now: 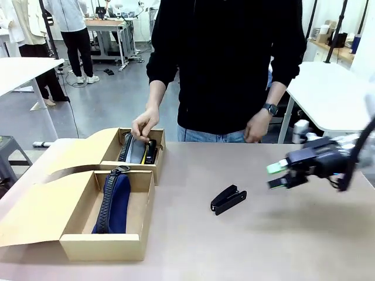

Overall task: Place items inside the box.
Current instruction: Pick up a Pencil pouch or Stapler and place it inside the Mailer Box closest to the robot.

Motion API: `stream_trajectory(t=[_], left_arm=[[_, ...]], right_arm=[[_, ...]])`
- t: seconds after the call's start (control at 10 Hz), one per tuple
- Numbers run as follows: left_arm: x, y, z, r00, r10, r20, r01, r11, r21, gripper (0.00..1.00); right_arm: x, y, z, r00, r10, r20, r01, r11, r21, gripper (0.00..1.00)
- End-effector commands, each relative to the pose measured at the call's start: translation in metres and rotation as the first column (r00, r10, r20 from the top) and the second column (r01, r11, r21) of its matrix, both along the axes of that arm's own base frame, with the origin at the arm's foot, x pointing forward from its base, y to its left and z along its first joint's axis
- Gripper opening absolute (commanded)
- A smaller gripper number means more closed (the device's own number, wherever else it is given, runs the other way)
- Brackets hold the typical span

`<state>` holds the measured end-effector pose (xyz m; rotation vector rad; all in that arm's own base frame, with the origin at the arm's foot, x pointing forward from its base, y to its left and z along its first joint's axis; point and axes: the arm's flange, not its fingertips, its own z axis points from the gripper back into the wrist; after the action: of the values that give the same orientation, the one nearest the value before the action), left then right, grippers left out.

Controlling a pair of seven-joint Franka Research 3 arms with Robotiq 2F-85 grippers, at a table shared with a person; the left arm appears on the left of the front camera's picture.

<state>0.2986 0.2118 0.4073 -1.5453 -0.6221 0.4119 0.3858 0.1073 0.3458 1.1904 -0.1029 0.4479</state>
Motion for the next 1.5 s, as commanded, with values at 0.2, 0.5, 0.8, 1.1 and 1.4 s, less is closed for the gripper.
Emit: stream_trajectory(t=[0.2,0.5,0.8,1.1,1.4], left_arm=[[-0.002,-0.002,0.000,1.000,-0.001,0.027,0.001,1.000,0.003,1.00],[-0.002,-0.002,0.000,1.000,-0.001,0.027,0.001,1.000,0.003,1.00],[-0.002,-0.002,0.000,1.000,-0.001,0.027,0.001,1.000,0.003,1.00],[-0.002,-0.002,0.000,1.000,-0.001,0.027,0.001,1.000,0.003,1.00],[-0.002,-0.002,0.000,1.000,-0.001,0.027,0.001,1.000,0.003,1.00]], right_arm=[[0.000,0.000,0.000,1.000,0.000,0.000,0.000,1.000,0.000,1.00],[0.009,0.022,0.001,0.983,0.150,0.103,-0.158,0.985,0.072,1.00],[0.009,0.079,0.019,0.997,-0.053,-0.057,0.028,0.930,-0.366,1.00],[-0.003,0.140,0.083,0.986,0.015,0.164,0.112,0.671,-0.733,1.00],[-0.012,0.178,0.111,0.992,0.055,0.111,0.076,0.439,-0.895,1.00]])
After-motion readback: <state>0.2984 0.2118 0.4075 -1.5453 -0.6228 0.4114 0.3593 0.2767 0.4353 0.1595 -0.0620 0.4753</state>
